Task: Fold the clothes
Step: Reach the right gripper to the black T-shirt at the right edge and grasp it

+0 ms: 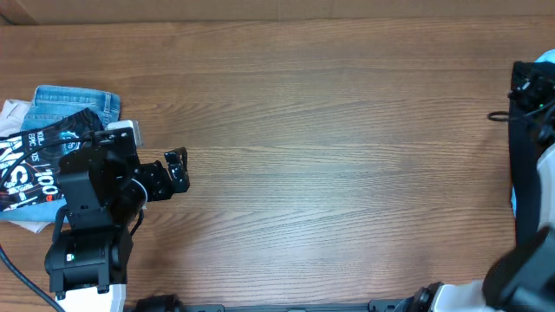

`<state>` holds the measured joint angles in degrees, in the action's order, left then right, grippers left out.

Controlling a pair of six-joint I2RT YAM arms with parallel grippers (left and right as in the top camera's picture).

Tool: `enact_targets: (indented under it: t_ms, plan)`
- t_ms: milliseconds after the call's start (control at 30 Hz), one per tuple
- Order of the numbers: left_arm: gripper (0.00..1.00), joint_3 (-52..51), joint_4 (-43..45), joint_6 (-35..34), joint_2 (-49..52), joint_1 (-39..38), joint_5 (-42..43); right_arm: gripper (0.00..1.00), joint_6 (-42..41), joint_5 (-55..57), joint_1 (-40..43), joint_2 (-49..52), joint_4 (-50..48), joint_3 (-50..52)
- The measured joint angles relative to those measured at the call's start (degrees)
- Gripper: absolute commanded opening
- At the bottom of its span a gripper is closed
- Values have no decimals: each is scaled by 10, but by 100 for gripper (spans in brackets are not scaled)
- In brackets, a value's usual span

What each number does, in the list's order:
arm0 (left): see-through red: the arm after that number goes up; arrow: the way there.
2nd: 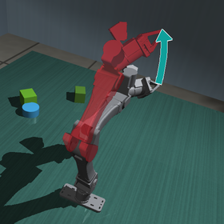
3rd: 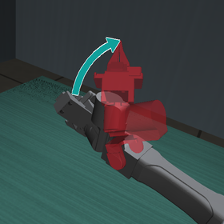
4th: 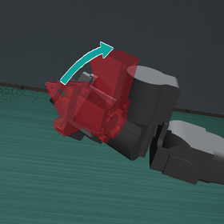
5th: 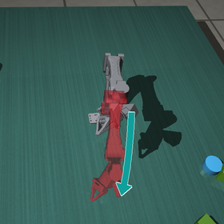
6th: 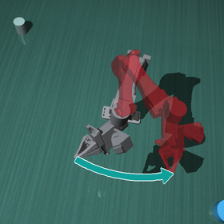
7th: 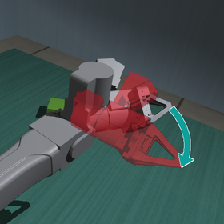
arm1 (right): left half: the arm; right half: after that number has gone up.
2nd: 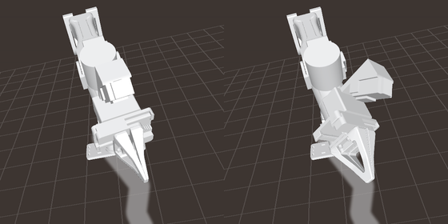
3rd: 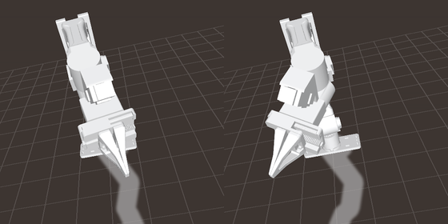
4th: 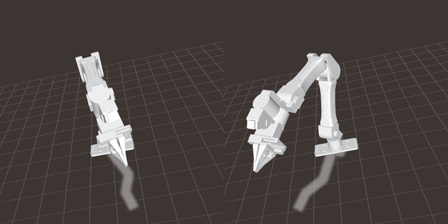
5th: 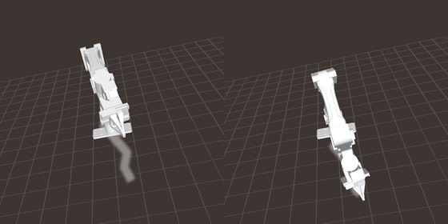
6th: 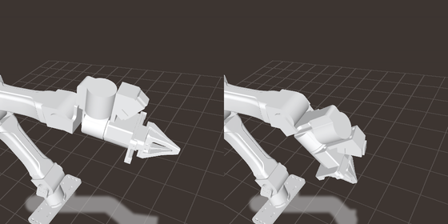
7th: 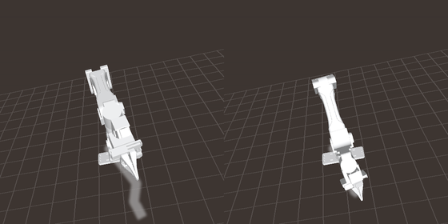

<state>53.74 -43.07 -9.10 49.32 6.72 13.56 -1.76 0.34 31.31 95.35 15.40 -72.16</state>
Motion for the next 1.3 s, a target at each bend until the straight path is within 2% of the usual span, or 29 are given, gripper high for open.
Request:
enact_targets:
  t_ms: [267,500,700,1133,1300]
  plan:
    - [97,0,0,0,0,0,1,86,3,40,54,93,-54,-7]
    - [96,0,0,0,0,0,4,84,2,52,115,134,-56,-12]
    - [96,0,0,0,0,0,8,83,3,57,137,185,-55,-12]
    - [96,0,0,0,0,0,8,82,2,57,176,233,-56,-12]
    - [95,0,0,0,0,0,8,76,3,57,182,233,-55,-12]
